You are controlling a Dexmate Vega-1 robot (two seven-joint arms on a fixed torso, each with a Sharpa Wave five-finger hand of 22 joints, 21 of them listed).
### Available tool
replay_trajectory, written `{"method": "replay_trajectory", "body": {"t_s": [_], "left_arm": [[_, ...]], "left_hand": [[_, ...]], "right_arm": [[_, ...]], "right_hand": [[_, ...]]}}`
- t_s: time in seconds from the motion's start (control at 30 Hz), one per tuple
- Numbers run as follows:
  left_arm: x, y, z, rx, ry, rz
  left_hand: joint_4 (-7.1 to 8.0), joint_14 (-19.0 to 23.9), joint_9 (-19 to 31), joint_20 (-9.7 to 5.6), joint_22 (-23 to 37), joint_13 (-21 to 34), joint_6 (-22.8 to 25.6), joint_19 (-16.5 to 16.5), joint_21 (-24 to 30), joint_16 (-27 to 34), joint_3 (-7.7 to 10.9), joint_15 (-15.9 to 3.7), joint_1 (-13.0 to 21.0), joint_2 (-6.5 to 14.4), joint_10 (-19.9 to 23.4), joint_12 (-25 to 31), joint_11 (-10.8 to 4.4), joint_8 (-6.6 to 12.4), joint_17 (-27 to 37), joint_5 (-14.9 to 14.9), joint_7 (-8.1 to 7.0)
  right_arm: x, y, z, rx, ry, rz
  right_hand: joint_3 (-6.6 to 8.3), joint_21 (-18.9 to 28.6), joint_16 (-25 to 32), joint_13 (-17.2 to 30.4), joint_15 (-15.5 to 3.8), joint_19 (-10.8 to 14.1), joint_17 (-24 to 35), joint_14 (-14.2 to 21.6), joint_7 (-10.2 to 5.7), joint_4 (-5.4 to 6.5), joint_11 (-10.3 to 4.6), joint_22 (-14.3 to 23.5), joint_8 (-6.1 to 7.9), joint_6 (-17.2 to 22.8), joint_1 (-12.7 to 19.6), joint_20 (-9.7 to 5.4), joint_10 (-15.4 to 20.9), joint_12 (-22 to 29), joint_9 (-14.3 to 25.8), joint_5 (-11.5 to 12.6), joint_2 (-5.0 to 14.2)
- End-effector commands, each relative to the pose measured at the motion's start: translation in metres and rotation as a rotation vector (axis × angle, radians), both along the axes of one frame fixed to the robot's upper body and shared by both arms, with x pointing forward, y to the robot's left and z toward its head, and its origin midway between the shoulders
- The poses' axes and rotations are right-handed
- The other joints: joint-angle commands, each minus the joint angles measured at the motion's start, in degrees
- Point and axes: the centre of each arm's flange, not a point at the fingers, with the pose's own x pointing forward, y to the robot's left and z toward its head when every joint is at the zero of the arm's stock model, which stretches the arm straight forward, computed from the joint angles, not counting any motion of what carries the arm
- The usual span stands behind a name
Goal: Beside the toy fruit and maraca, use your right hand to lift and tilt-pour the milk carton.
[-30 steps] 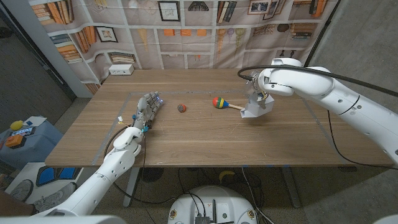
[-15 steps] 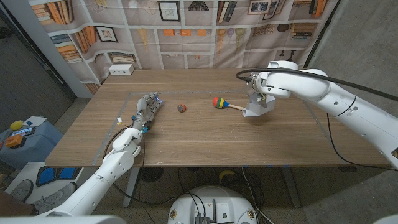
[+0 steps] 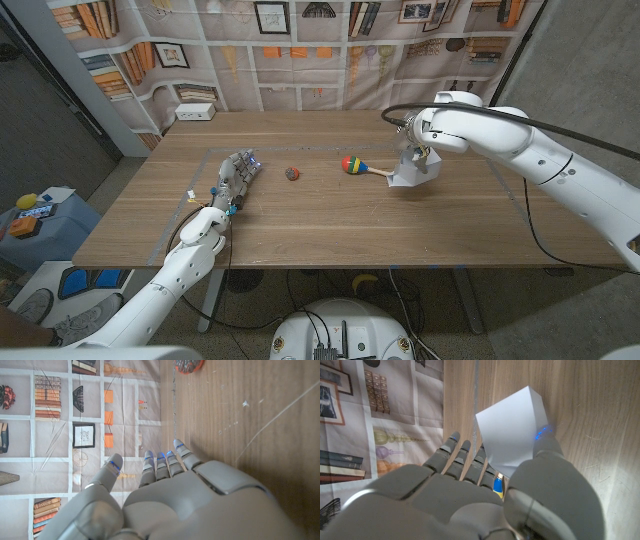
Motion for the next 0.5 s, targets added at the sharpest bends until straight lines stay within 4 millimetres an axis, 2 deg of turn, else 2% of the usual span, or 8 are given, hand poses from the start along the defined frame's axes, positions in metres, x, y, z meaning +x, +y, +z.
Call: {"method": "replay_trajectory", "body": {"t_s": [0.03, 0.5], "left_arm": [[0.0012, -0.0023, 0.0015, 0.012, 0.005, -0.005], [0.0002, -0.0048, 0.0087, 0.024, -0.014, 0.004]], "left_hand": [[0.30, 0.7, 0.2, 0.24, 0.1, 0.2, 0.3, 0.4, -0.2, 0.2, 0.05, 0.20, -0.1, 4.3, 0.6, 0.1, 0.05, -0.14, 0.3, 0.0, -0.30], [0.30, 0.4, 0.2, 0.19, 0.1, 0.2, 0.4, 0.4, -0.2, 0.1, 0.13, 0.21, 0.0, 4.3, 0.6, 0.1, 0.09, -0.14, 0.2, 0.0, -0.34]], "right_arm": [[-0.0007, -0.0059, 0.0073, 0.128, 0.035, 0.023], [-0.0029, -0.0095, 0.0113, 0.266, 0.085, 0.092]], "right_hand": [[-0.09, -0.1, 0.0, 0.3, -5.03, -0.1, 0.0, -0.1, -0.05, -0.01, -0.18, 0.2, -0.18, -0.3, -0.3, 0.46, -0.3, -0.1, 0.3, 0.0, 0.52], [-0.12, 0.0, -0.1, 0.5, -5.05, -0.2, 0.0, 0.0, -0.04, -0.23, -0.38, 0.2, -0.15, 0.0, -0.2, 0.62, 0.0, -0.1, 0.3, 0.1, 0.44]]}}
